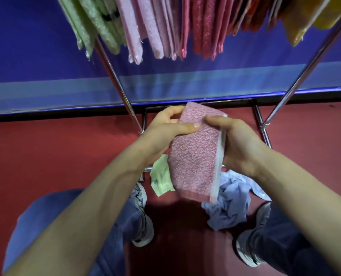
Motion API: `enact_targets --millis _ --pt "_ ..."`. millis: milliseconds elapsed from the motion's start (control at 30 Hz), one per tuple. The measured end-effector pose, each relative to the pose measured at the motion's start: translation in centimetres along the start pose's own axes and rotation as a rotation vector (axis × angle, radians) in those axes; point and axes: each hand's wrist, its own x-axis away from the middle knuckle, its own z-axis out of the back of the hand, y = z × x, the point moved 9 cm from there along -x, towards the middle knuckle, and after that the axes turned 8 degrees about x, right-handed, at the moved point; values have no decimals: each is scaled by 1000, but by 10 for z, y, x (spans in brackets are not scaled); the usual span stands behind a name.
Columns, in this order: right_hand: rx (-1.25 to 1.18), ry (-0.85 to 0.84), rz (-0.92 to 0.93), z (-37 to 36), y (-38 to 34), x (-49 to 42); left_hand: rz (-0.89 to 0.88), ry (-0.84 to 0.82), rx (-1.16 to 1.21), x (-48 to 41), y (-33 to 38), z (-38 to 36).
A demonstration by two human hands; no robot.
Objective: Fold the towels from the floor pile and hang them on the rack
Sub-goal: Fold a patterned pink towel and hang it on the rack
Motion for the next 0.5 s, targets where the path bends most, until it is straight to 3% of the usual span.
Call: enact_targets --millis 233,367,500 --pt "-178 23 67 21 -21 -2 82 -52 -17 8 0 -7" --pt "-16 -68 8 8 -4 -2 -31 141 260 3 11 11" --pt "136 40 -7 9 11 -8 -23 236 93 -1 7 27"
